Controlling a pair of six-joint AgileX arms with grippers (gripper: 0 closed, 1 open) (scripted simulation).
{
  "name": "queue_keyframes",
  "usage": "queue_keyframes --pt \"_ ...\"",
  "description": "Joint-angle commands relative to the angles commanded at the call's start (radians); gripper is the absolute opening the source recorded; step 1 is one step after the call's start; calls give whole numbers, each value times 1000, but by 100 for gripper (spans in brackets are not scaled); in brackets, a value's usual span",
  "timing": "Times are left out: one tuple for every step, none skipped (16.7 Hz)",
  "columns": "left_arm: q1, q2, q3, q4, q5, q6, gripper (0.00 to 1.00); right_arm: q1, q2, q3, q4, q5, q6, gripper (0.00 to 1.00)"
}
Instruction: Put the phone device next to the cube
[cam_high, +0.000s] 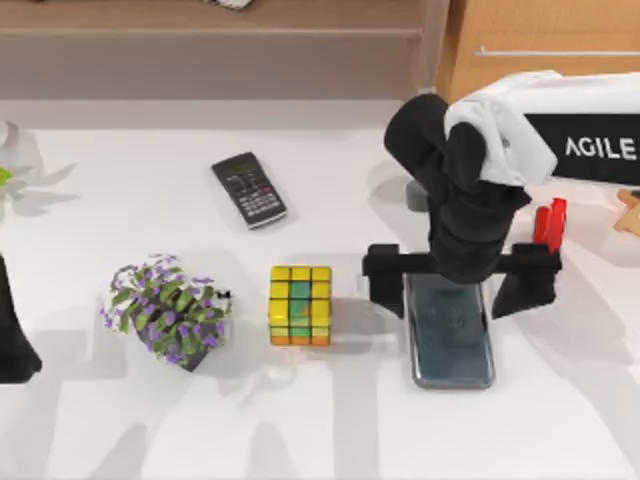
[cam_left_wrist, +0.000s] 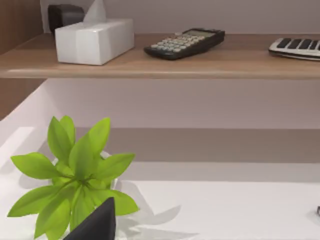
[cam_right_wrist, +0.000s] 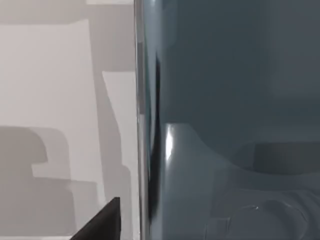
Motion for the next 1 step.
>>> queue_keyframes --pt "0 0 0 0 0 0 100 0 0 0 0 0 0 100"
